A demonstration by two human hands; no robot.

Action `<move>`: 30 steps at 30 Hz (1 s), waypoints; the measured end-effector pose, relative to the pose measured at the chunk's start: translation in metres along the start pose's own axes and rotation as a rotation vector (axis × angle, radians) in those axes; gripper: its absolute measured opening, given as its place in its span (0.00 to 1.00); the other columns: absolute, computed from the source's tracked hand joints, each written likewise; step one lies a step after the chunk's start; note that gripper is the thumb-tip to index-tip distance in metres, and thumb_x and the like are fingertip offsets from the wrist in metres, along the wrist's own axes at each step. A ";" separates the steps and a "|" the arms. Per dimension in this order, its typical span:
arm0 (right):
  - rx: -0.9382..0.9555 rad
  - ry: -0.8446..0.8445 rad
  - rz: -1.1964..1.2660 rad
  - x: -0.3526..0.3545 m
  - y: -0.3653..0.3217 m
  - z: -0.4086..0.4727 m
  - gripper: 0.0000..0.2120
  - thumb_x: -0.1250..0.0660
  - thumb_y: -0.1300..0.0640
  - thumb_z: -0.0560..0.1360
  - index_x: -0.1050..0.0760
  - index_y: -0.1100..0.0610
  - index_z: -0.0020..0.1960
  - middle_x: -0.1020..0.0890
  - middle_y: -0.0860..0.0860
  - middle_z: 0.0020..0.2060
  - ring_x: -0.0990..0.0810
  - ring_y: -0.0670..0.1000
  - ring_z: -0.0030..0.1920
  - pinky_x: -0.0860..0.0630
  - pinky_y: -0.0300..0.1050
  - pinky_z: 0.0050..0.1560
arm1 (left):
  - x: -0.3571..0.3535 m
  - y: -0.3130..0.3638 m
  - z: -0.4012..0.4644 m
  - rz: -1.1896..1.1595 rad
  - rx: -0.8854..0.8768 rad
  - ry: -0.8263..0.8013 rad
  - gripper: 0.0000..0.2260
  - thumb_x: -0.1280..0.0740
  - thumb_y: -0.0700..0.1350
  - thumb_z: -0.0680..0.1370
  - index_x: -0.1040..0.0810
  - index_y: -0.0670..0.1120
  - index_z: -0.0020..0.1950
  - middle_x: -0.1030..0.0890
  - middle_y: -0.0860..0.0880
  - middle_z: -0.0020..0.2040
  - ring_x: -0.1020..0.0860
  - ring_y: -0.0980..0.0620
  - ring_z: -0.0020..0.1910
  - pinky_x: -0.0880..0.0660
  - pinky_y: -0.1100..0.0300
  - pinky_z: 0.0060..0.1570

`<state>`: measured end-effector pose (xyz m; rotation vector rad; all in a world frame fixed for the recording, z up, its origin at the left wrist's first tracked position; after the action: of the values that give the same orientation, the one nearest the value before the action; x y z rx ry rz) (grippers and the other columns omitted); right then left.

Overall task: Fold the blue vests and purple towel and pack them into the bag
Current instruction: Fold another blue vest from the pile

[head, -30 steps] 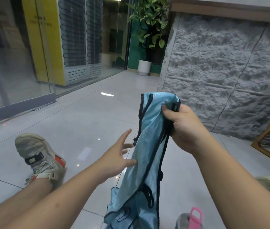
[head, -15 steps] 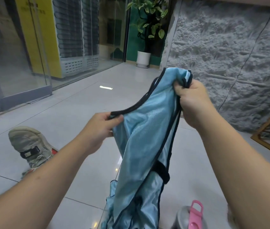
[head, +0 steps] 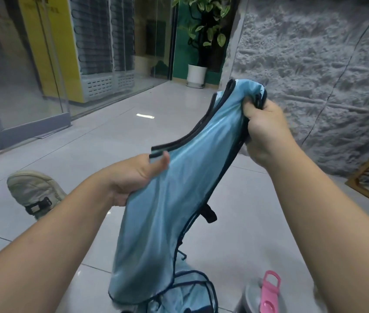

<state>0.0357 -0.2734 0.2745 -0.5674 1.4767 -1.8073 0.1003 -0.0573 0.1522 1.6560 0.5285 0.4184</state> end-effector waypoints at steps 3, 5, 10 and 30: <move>-0.062 -0.035 0.035 -0.006 0.012 -0.004 0.11 0.39 0.53 0.86 0.19 0.55 0.61 0.13 0.53 0.56 0.15 0.58 0.60 0.18 0.61 0.62 | -0.005 -0.001 -0.002 -0.032 -0.029 -0.056 0.19 0.17 0.46 0.63 0.12 0.47 0.53 0.14 0.39 0.56 0.14 0.43 0.49 0.15 0.49 0.48; -0.103 -0.034 0.086 -0.008 0.022 -0.002 0.12 0.38 0.53 0.86 0.19 0.57 0.61 0.12 0.54 0.56 0.13 0.57 0.57 0.18 0.58 0.62 | -0.004 0.004 -0.002 -0.093 -0.072 -0.044 0.13 0.25 0.40 0.68 0.11 0.47 0.52 0.13 0.40 0.54 0.13 0.44 0.47 0.16 0.52 0.45; -0.291 -0.045 0.177 -0.008 0.073 0.006 0.14 0.39 0.56 0.86 0.22 0.64 0.65 0.13 0.59 0.56 0.13 0.58 0.56 0.18 0.57 0.62 | -0.014 0.000 0.000 -0.237 -0.032 -0.085 0.11 0.27 0.44 0.72 0.12 0.43 0.51 0.13 0.41 0.48 0.13 0.45 0.41 0.16 0.53 0.43; -0.556 -0.754 0.195 -0.051 0.163 -0.113 0.47 0.17 0.44 0.64 0.29 0.67 0.75 0.24 0.66 0.69 0.21 0.63 0.66 0.25 0.59 0.70 | 0.042 -0.018 0.012 -0.744 0.029 0.502 0.23 0.37 0.58 0.84 0.20 0.38 0.61 0.13 0.39 0.50 0.12 0.41 0.43 0.16 0.48 0.34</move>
<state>0.0280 -0.1755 0.0951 -1.1743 1.3958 -0.8472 0.1395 -0.0419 0.1315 1.2519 1.4632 0.2613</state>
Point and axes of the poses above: each hand's wrist, its own z-axis towards the middle knuckle, its own x-axis out of the back of the hand, y = z × x, the point moved 10 cm from there along z, towards the middle knuckle
